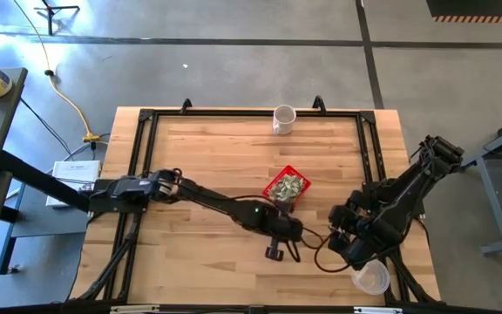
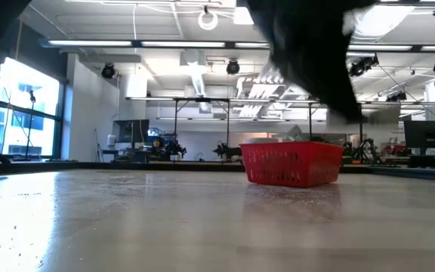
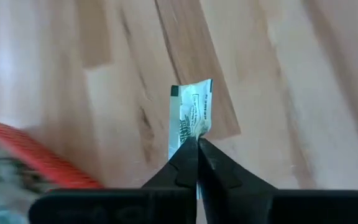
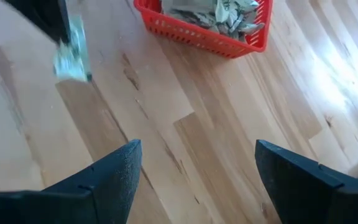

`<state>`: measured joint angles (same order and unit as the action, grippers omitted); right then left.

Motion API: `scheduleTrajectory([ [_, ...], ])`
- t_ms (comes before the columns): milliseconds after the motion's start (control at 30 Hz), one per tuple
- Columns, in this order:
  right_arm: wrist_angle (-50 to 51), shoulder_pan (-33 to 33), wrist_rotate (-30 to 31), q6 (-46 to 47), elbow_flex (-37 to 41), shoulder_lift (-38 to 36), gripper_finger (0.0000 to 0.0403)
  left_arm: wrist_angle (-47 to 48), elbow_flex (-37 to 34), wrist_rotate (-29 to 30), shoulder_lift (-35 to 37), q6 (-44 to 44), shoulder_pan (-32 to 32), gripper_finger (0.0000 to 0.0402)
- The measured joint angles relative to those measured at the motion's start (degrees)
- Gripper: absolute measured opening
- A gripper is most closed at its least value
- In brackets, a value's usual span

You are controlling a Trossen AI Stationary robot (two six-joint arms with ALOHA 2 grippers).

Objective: Pick and place items into bin
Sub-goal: Put the white stevia packet into the red bin

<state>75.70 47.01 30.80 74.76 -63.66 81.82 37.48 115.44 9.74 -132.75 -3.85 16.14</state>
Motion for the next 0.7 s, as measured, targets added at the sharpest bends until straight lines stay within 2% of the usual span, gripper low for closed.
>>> scheduleTrajectory([
  [100, 1.3, 0.6, -0.2, 0.2, 0.0, 0.0, 0.0303, 7.8, 7.9, 0.9, 0.0, 0.0, -0.2, 0.0023],
  [200, 3.5, 1.3, -0.6, 1.9, 0.0, 0.0, 0.0303, 15.1, 14.3, 6.9, 0.1, 0.1, -1.6, 0.0022],
  [267, 4.8, 2.1, -1.1, 3.6, 0.1, 0.0, 0.0303, 18.9, 16.5, 10.8, 0.4, 0.6, -3.4, 0.0028],
  [367, 5.7, 3.6, -1.9, 5.5, 0.1, 0.0, 0.0303, 23.3, 17.1, 11.9, 0.3, 3.4, -7.9, 0.0032],
  [400, 5.6, 4.2, -2.0, 6.0, 0.1, 0.0, 0.0303, 24.3, 17.0, 10.2, 0.1, 4.2, -9.6, 0.0030],
  [500, 5.6, 5.4, -2.6, 6.4, 0.1, 0.0, 0.0303, 24.9, 16.4, -0.5, -0.3, 7.6, -14.1, 0.0024],
  [567, 5.5, 5.9, -2.8, 6.4, 0.1, 0.0, 0.0303, 25.6, 15.3, -4.7, -0.9, 11.0, -16.1, 0.0034],
  [700, 5.5, 6.2, -3.3, 6.5, 0.1, 0.0, 0.0303, 26.2, 12.2, -6.7, -1.2, 16.2, -17.9, 0.0107],
])
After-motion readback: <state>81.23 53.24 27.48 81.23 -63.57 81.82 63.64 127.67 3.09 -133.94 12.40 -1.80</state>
